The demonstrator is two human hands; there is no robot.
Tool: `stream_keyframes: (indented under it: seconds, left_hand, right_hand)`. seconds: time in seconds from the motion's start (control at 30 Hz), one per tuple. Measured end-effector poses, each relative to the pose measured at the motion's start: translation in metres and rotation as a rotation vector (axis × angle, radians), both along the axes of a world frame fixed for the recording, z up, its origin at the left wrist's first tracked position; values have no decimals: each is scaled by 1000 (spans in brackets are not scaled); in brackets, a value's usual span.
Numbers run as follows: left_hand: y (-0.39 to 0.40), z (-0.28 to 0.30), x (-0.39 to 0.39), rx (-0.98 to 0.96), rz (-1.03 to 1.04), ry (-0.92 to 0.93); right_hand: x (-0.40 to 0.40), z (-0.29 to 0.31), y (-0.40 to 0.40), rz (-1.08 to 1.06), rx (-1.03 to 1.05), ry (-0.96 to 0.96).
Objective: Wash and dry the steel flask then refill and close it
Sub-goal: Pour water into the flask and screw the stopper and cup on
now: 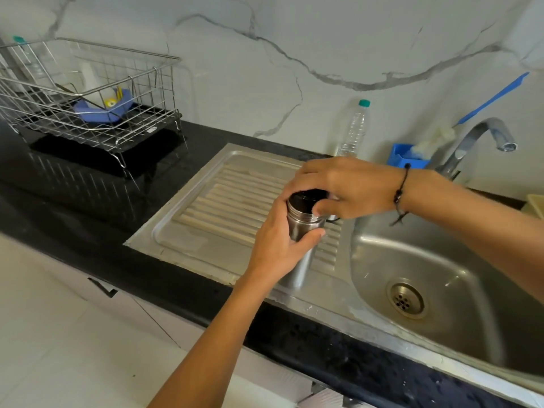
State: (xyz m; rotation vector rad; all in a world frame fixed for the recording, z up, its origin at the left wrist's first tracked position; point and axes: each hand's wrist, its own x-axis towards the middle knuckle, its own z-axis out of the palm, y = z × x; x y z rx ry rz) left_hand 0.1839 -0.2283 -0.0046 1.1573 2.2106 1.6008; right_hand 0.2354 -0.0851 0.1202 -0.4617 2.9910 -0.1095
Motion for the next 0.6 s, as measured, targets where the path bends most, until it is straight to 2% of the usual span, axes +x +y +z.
stream_keyframes:
  seconds: [0.17, 0.2, 0.27, 0.37, 0.43, 0.6]
  left_hand:
    - [1, -2, -1, -11, -7, -8]
    - [1, -2, -1, -10, -10, -10]
    - [0, -2, -1, -7, -18, -1]
    - [-1, 0, -1, 0, -11, -10]
    - [0, -1, -1, 0, -2, -8]
    - [1, -2, -2, 9, 19, 18]
  right_hand:
    - [-1, -19, -19, -156, 455, 349]
    - [-3, -18, -19, -183, 457, 392]
    - [-4, -13, -11, -147, 312, 401]
    - [-4, -4, 3, 48, 96, 196]
    - [-9, -17, 5, 84, 151, 274]
    - [-19, -38, -15, -14, 316, 583]
